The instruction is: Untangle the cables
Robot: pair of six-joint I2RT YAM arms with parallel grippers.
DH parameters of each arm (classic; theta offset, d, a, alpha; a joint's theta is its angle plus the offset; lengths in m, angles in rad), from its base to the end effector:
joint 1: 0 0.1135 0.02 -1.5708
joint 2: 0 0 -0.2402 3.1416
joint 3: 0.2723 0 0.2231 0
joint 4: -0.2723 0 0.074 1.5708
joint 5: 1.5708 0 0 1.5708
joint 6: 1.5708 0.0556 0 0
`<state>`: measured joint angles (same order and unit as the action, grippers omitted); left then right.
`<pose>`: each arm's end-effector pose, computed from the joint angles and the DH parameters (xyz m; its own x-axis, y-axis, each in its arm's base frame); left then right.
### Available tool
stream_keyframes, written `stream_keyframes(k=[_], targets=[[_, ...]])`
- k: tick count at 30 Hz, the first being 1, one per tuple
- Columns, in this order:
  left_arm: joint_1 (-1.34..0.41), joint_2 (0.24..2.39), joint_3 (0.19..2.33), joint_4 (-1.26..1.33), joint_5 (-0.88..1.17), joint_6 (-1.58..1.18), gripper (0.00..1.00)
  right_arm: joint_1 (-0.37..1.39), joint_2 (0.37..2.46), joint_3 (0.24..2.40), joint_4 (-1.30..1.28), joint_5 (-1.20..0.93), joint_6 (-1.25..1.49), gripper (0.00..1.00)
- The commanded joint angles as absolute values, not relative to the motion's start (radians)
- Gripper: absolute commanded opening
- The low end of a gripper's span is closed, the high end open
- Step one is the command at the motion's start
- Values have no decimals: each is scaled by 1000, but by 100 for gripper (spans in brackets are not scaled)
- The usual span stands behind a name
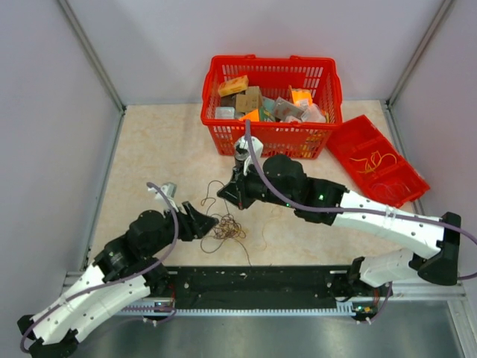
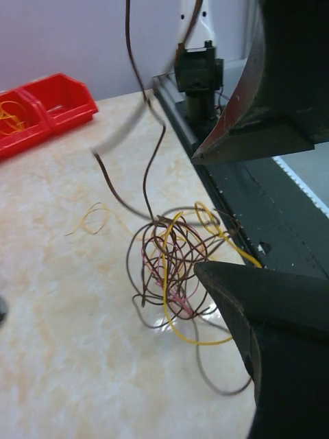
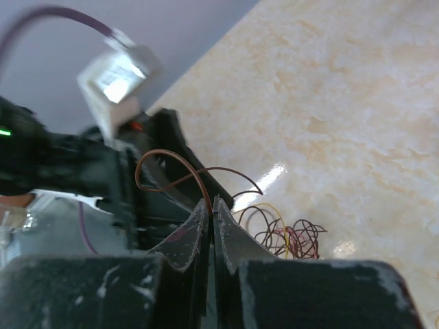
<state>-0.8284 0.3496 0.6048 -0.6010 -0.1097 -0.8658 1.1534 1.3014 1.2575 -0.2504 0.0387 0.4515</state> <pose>0.0780 -0.0760 0.2643 -0.6533 -0.4077 -0.6379 0.2550 0.6749 -0.6925 0.1225 0.2710 0.3580 -0.4978 -0.0471 -0.8660 -0.7571 0.5106 0.4075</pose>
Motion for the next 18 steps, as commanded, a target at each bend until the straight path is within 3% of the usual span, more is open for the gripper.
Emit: stream_keyframes(k=[1, 3, 6, 10, 14, 18], targets=[[-830, 374, 471, -332, 79, -963, 64, 1147, 1249, 1345, -264, -29, 517, 0], [-830, 406, 401, -199, 138, -997, 71, 1149, 1232, 1367, -258, -47, 523, 0], [-830, 521, 316, -13, 160, -1034, 73, 1149, 1221, 1371, -221, -112, 558, 0], [-830, 725, 354, 15, 91, -1002, 73, 1154, 1227, 1336, -127, -222, 621, 0], [-824, 903, 420, -135, -81, -1012, 63, 1154, 1207, 1402, -205, -187, 591, 0], [-796, 917, 342, -59, -91, -1058, 59, 1154, 1157, 1549, -349, -83, 491, 0]])
